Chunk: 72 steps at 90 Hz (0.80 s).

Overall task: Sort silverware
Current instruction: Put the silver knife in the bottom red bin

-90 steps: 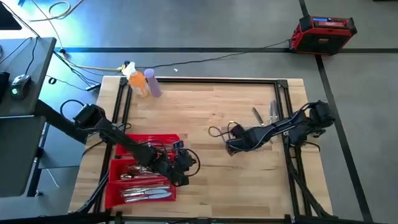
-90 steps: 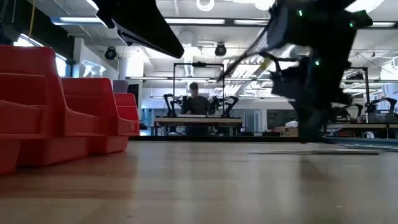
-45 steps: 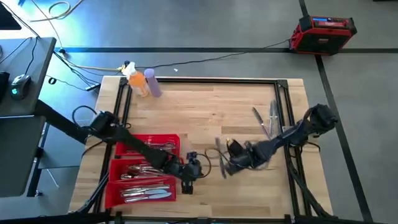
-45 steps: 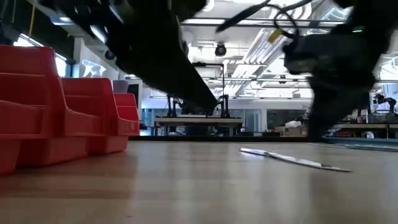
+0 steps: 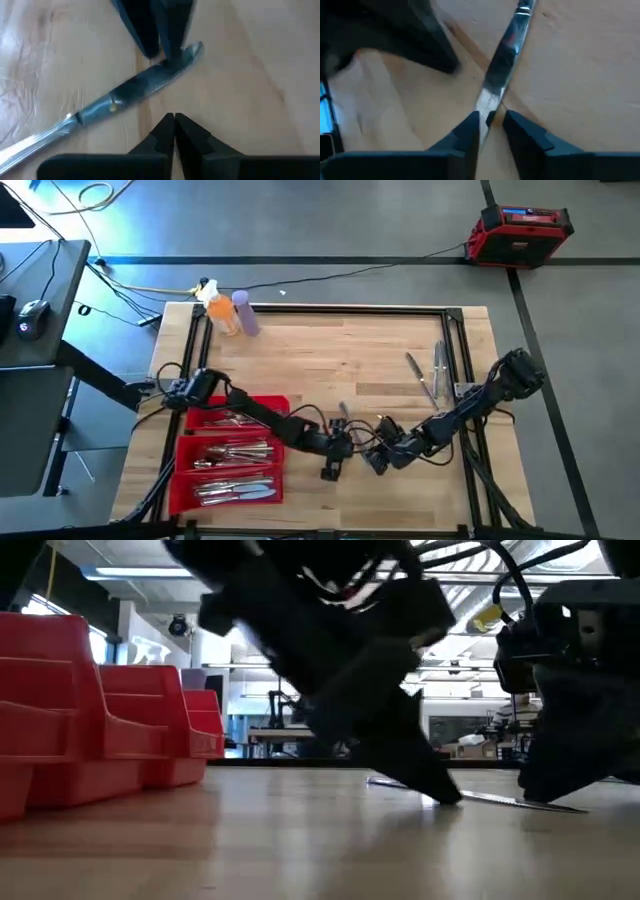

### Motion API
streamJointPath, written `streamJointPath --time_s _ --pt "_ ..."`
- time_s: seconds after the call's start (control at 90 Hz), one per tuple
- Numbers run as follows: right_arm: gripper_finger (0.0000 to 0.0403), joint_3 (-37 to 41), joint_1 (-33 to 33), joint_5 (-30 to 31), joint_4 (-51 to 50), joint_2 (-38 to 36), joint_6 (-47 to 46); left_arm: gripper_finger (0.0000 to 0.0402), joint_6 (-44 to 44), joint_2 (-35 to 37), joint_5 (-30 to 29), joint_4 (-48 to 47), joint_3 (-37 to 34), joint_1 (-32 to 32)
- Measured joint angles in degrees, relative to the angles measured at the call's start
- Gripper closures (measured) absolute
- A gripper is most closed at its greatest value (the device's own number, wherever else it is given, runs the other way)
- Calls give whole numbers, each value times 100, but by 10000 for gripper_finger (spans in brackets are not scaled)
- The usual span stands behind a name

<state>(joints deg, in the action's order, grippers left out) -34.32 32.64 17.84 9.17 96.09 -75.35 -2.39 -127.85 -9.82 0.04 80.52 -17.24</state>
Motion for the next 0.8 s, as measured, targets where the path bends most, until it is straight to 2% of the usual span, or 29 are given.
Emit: streamJointPath --time_s 0.222,0.356,0.478,0.633,0.8 --pt "246 -180 -90 126 707 616 79 402 -42 -317 139 58 231 60" --pt "243 -326 -148 102 1120 943 377 402 -59 -381 170 122 226 91" --pt "248 -472 -154 122 1105 999 748 401 -96 -380 233 116 198 123" --pt "270 -664 -148 146 692 1005 1114 401 -142 -380 228 166 193 128" --pt "340 -891 -44 93 -291 993 1378 401 -154 -374 69 7 197 128"
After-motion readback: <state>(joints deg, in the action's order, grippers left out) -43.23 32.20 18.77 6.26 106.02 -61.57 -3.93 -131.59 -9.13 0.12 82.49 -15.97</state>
